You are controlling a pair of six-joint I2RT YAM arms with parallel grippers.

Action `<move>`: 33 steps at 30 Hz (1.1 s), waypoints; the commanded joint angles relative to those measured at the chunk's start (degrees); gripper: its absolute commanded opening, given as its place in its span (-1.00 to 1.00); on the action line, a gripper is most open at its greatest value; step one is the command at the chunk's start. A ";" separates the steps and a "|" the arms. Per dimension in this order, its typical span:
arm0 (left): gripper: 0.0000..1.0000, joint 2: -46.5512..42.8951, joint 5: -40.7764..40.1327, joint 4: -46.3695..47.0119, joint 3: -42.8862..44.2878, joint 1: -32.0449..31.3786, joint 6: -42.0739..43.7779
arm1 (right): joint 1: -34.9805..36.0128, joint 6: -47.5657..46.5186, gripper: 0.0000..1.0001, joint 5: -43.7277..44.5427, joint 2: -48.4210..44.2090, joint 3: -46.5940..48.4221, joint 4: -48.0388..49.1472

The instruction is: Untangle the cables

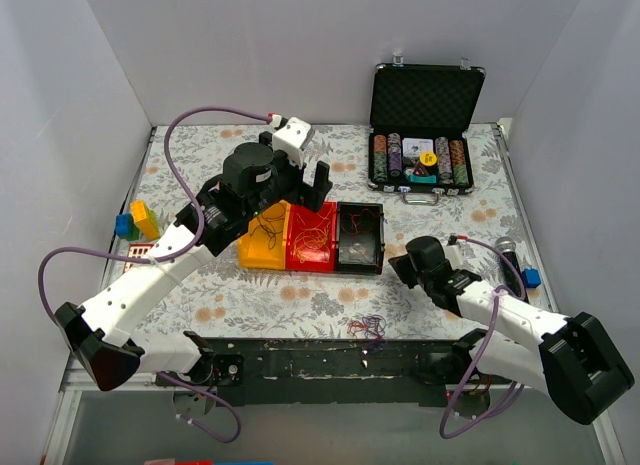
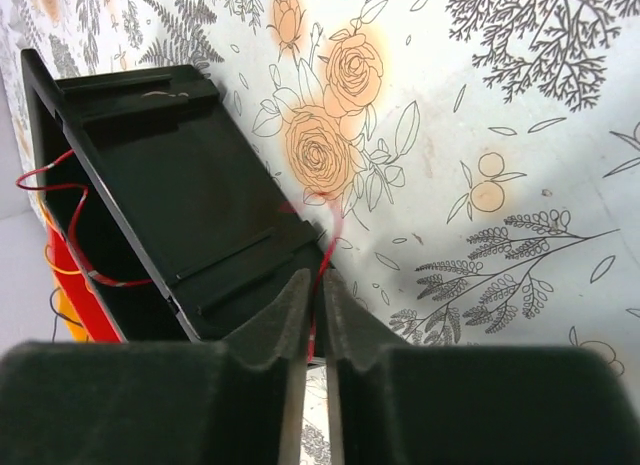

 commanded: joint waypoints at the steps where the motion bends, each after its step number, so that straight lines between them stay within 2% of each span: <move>1: 0.96 -2.71 -0.92 0.48 -0.23 0.38 0.28 | -0.02 -3.20 -0.83 2.60 -1.44 4.14 1.56; 3: 0.96 -2.62 -1.53 0.74 -0.41 0.38 0.81 | -0.02 -4.87 -0.97 4.44 -3.20 5.46 -0.19; 7: 0.96 -2.36 -2.06 1.18 -0.23 0.38 0.90 | 0.77 -11.02 -0.97 7.87 -6.10 8.44 -1.96; 10: 0.96 -2.09 -1.80 1.18 0.20 0.37 0.72 | 1.12 -17.87 -0.97 7.45 -4.79 11.25 -0.64; 13: 0.96 -1.83 -1.80 1.09 0.91 0.38 0.72 | 1.30 -28.67 -0.97 3.68 0.64 16.25 1.38; 21: 0.96 -2.44 -2.32 1.00 1.26 0.37 0.64 | 3.32 -50.21 -0.97 -4.06 19.54 34.71 -6.17; 28: 0.96 -2.71 -2.50 1.09 1.26 0.38 0.81 | 4.11 -56.38 -0.97 -6.44 28.78 43.33 -14.60; 33: 0.96 -2.88 -3.29 1.00 0.82 0.46 0.81 | 4.46 -56.39 -0.97 -5.13 34.58 46.42 -19.54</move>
